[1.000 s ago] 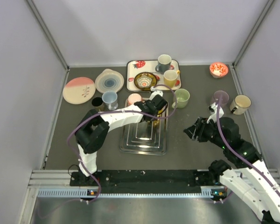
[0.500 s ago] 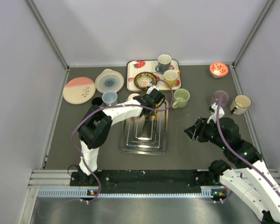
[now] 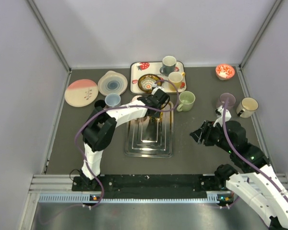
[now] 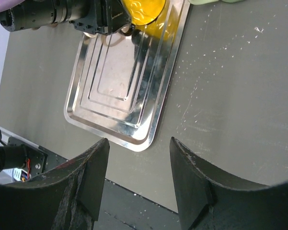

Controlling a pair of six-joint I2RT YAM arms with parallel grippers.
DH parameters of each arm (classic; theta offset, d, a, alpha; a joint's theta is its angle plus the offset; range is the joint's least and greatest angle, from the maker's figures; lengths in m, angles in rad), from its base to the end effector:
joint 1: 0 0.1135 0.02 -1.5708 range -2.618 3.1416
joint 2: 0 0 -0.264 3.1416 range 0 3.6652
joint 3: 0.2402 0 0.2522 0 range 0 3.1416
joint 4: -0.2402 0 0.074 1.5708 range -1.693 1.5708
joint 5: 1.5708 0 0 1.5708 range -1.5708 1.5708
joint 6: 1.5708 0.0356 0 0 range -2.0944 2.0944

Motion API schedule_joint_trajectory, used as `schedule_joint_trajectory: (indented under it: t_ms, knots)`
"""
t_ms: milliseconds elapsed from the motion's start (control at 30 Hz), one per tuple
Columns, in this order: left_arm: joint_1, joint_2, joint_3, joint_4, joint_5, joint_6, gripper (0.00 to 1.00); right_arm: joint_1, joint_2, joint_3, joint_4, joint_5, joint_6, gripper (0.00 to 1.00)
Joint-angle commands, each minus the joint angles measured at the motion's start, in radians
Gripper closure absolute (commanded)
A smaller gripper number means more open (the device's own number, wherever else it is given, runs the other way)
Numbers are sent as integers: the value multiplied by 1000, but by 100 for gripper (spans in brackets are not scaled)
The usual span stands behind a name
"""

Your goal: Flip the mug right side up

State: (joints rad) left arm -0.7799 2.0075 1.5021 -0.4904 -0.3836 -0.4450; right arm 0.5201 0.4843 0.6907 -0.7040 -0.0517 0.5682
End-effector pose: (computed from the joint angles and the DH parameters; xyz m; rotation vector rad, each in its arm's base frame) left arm 0.3174 -0.2952 0.1968 0.2706 2.4479 -0.0273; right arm 0.0946 0.0563 0.2930 0.0186 2.1480 0.7089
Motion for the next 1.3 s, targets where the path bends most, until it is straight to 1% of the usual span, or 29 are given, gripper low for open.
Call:
schedule_joint_trajectory:
  t_ms: [0, 67, 133, 167, 200, 233, 267, 333, 367, 400, 433, 467, 500, 533, 567, 600, 667, 700, 767, 800, 833, 867, 900, 967, 1000, 1133, 1267]
  knots:
    - [4, -67, 0, 20, 15, -11, 54, 9, -4, 38, 1, 26, -8, 46]
    - [2, -107, -9, 16, 31, -17, 53, 9, 7, 49, -6, 48, -7, 46]
    - [-7, -140, -26, 15, 48, -20, 53, 9, 31, 70, -29, 122, -4, 45]
    - [-13, -185, -32, 13, 54, -23, 53, 8, 46, 79, -46, 229, -2, 45]
    - [-33, -206, -43, 15, 52, -29, 53, 8, 91, 90, -83, 290, 7, 45]
    - [-48, -232, -51, 15, 40, -34, 52, 9, 114, 114, -97, 350, 12, 45]
    - [-68, -286, -60, 21, -21, -46, 52, 9, 137, 124, -98, 442, 12, 44]
    - [-148, -347, -98, 42, -93, -40, 50, 1, 210, 154, -98, 530, 12, 42]
    - [-175, -402, -114, 58, -183, -40, 44, -8, 242, 170, -97, 579, 9, 37]
    - [-232, -430, -143, 68, -216, -34, 39, -24, 269, 184, -97, 590, 4, 35]
    - [-261, -456, -160, 81, -256, -26, 34, -79, 322, 205, -85, 593, 2, 33]
    - [-307, -505, -175, 90, -324, -34, 19, -116, 344, 211, -72, 558, -4, 31]
    - [-323, -525, -207, 88, -336, -44, 17, -164, 365, 217, -60, 532, -17, 31]
    - [-331, -548, -224, 88, -327, -73, 17, -239, 413, 224, -37, 509, -22, 30]
    - [-338, -591, -246, 88, -315, -99, 10, -276, 433, 230, -23, 463, -25, 30]
    - [-338, -611, -291, 87, -299, -127, 6, -297, 456, 234, -14, 457, -36, 30]
    - [-340, -679, -338, 81, -262, -182, 3, -327, 522, 253, 14, 470, -42, 30]
    - [-340, -703, -389, 79, -247, -202, 1, -330, 542, 254, 26, 480, -47, 31]
    - [-340, -786, -451, 101, -171, -233, 1, -333, 600, 262, 63, 521, -45, 32]
    - [-338, -817, -523, 122, -138, -230, 1, -335, 620, 263, 73, 535, -34, 33]
    - [-340, -848, -558, 175, -70, -221, 1, -335, 643, 273, 84, 544, -33, 33]
    - [-338, -906, -595, 205, -36, -213, 1, -336, 666, 280, 95, 561, -31, 34]
    - [-340, -932, -662, 238, 3, -207, 1, -341, 719, 288, 113, 567, -30, 34]
    - [-341, -999, -715, 283, 46, -219, 3, -354, 775, 317, 126, 575, -33, 35]
    - [-343, -1015, -753, 283, 52, -225, 4, -373, 834, 326, 132, 578, -36, 35]
    - [-343, -1076, -807, 254, 31, -235, 7, -428, 934, 354, 158, 576, -54, 37]
    - [-343, -1131, -850, 256, 17, -227, 9, -457, 993, 375, 178, 573, -65, 37]
